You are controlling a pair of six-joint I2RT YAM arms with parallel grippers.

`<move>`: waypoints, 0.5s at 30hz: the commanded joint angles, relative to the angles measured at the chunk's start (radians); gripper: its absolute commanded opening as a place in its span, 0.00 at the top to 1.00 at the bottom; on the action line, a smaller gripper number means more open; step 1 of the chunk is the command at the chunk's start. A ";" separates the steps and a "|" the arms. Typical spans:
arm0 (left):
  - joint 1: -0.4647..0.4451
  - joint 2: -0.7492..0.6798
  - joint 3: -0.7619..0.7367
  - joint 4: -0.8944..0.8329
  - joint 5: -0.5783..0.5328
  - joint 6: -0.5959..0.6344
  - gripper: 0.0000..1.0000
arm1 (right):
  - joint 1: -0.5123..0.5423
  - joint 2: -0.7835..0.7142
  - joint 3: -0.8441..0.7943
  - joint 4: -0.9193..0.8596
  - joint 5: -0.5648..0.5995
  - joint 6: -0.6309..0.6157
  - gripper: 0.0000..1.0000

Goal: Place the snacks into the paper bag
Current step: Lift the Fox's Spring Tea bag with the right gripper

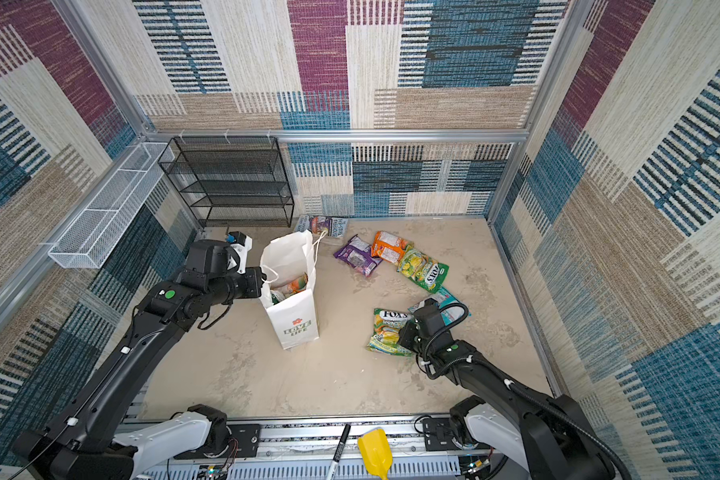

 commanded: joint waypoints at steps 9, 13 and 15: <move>0.001 -0.002 0.005 0.090 0.050 -0.003 1.00 | 0.003 -0.170 0.251 -0.160 -0.075 -0.057 1.00; 0.002 0.000 0.006 0.092 0.050 -0.005 1.00 | 0.003 -0.172 0.392 -0.174 -0.107 -0.072 1.00; 0.003 0.003 0.010 0.088 0.061 -0.011 1.00 | 0.006 -0.162 0.481 -0.179 -0.113 -0.086 1.00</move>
